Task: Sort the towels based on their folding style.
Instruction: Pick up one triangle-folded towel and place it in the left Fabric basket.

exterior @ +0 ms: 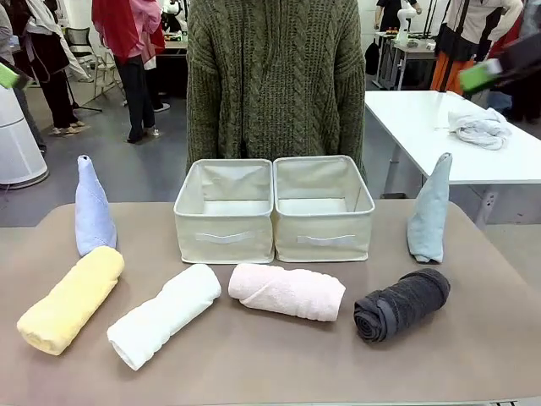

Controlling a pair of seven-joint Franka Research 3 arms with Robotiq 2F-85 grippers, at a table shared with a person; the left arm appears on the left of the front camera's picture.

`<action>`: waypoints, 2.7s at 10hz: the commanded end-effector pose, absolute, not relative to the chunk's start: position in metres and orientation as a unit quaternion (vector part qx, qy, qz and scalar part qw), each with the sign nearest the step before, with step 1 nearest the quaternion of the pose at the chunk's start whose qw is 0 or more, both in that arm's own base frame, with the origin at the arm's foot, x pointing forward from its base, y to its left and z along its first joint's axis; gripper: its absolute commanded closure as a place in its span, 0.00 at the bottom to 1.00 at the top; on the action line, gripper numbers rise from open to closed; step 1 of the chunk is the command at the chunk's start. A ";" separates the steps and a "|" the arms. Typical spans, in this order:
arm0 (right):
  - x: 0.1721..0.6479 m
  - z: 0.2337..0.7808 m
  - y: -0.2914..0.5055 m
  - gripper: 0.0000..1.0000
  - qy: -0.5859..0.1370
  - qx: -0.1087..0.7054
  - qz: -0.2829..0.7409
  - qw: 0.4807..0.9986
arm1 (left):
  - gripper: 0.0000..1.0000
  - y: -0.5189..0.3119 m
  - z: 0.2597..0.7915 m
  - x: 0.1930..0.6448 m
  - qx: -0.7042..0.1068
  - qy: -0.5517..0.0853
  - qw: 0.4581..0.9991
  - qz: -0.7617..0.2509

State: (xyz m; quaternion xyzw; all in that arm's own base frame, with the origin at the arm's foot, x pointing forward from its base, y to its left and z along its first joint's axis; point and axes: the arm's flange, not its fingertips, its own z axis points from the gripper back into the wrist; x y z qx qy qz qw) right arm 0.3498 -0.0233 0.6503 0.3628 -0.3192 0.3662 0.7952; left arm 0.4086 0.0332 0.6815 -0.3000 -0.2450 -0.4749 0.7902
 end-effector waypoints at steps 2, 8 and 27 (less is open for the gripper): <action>0.350 0.629 -0.074 0.00 -0.335 0.381 0.350 0.787 | 0.00 0.084 0.667 0.414 -0.338 -0.334 0.733 -0.487; 0.295 0.618 -0.154 0.00 -0.434 0.371 0.273 0.775 | 0.00 0.171 0.650 0.379 -0.306 -0.409 0.758 -0.406; 0.287 0.623 -0.172 0.00 -0.430 0.363 0.255 0.786 | 0.00 0.190 0.649 0.377 -0.303 -0.406 0.767 -0.394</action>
